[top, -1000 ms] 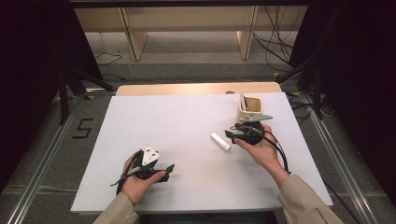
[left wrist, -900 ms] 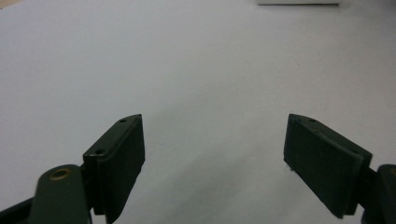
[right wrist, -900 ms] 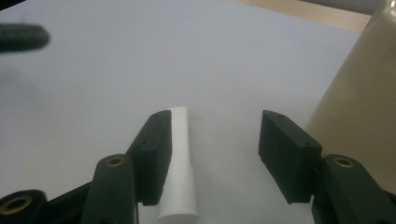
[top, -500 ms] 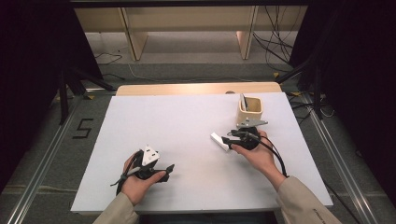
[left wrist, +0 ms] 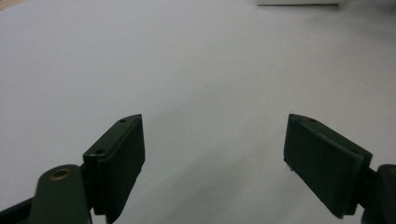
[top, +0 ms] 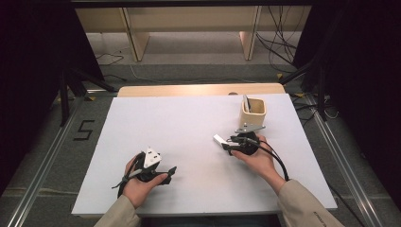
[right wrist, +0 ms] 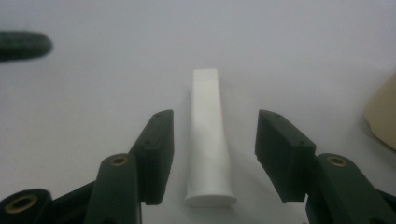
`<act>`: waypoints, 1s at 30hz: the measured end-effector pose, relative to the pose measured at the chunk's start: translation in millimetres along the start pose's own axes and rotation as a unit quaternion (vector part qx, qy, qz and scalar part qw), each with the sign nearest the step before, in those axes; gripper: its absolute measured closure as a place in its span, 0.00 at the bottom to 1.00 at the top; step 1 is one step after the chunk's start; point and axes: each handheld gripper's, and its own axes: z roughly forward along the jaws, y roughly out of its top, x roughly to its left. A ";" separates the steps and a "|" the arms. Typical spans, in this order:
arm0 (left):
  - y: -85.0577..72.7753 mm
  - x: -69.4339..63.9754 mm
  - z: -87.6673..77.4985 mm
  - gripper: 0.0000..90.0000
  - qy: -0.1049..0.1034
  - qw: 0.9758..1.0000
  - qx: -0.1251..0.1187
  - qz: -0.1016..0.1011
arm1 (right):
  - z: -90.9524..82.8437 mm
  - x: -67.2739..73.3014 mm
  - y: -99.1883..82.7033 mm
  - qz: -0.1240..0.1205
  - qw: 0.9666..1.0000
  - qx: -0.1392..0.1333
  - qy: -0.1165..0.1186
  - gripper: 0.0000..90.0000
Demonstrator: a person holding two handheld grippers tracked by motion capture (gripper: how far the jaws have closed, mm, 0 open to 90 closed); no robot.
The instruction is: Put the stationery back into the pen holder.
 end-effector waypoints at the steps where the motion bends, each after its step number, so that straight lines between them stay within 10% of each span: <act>1: 0.0 -0.1 0.0 0.23 0.000 1.000 0.000 0.000 | 0.5 -0.1 -0.5 0.000 1.000 0.001 0.000 0.53; 30: 0.2 -0.3 -0.2 0.23 0.000 1.000 0.000 0.000 | 6.7 2.2 -8.5 -0.014 1.000 0.022 0.007 0.60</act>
